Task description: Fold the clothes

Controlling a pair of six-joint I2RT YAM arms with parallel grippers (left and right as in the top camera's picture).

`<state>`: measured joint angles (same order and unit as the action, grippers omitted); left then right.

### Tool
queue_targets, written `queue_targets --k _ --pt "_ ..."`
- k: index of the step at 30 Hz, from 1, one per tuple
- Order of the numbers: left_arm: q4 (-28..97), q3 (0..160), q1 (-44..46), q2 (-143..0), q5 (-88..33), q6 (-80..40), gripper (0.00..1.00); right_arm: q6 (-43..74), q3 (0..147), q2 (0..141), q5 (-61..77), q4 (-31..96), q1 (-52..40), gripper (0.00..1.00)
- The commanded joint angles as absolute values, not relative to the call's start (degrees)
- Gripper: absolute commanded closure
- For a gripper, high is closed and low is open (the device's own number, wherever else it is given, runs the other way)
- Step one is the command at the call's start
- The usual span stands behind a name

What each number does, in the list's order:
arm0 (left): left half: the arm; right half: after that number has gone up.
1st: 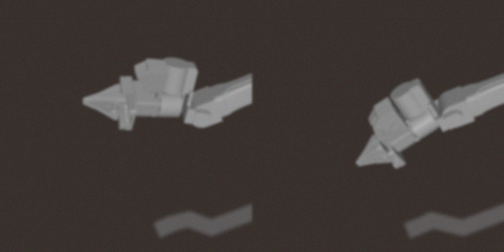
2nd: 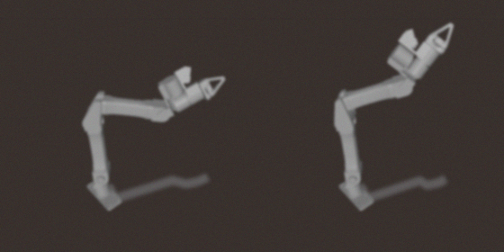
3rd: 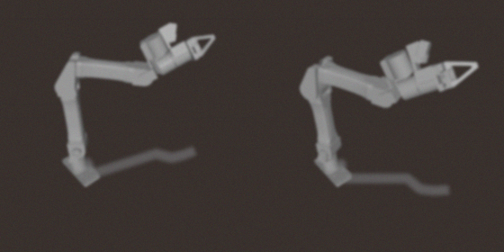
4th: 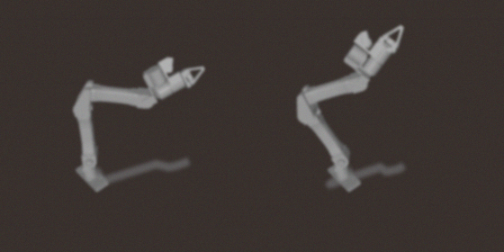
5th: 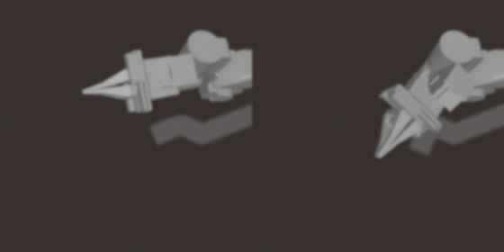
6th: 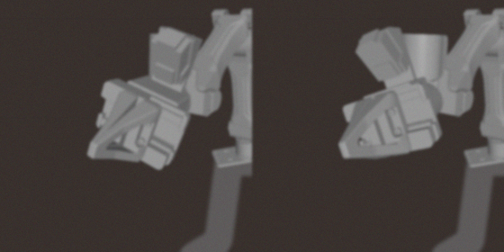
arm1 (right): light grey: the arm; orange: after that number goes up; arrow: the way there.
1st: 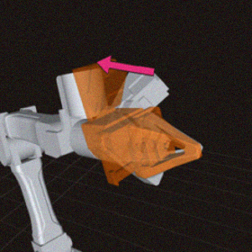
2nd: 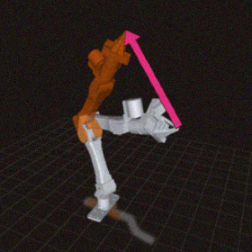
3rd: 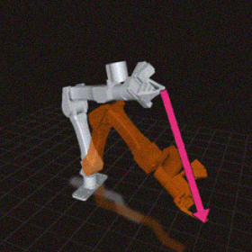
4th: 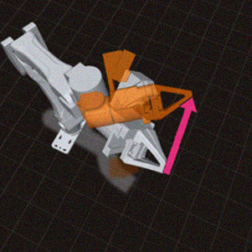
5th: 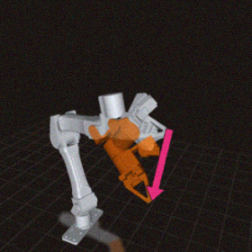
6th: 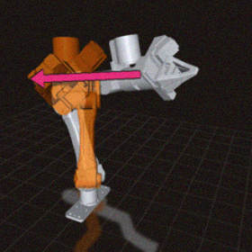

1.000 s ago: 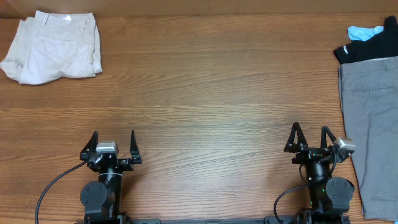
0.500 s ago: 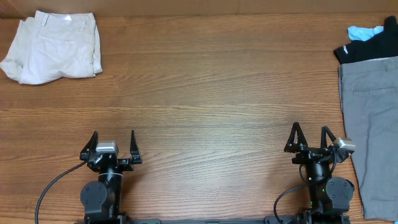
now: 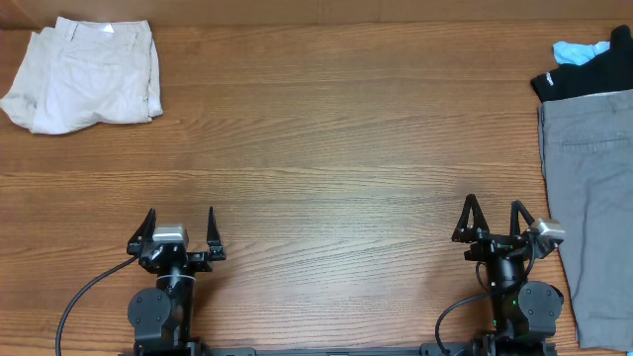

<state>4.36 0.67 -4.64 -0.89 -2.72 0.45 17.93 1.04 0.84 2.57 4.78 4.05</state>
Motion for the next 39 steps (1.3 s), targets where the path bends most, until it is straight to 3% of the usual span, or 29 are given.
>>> queue_targets --k 1,14,20,26,33,39 --pt "4.27 0.30 -5.08 -0.27 -2.35 1.74 0.00 17.54 0.45 0.16 2.68 4.58 4.29 0.00" --pt "4.27 0.30 -5.08 -0.27 -2.35 1.74 0.00 18.98 0.47 0.16 2.92 1.67 4.29 0.00" --pt "4.29 0.30 -5.08 -0.27 -2.35 1.74 0.00 46.39 0.47 0.16 22.55 -10.04 4.25 0.00" --pt "4.29 0.30 -5.08 -0.27 -2.35 1.74 0.00 52.31 0.47 0.16 23.00 -11.94 4.25 0.00" --pt "4.27 0.30 -5.08 -0.27 -2.35 1.74 0.00 50.54 1.65 0.16 26.46 -24.77 4.25 0.00" --pt "4.27 0.30 -5.08 -0.27 -2.35 1.74 0.00 37.78 13.76 2.83 18.68 -15.84 4.25 0.00"
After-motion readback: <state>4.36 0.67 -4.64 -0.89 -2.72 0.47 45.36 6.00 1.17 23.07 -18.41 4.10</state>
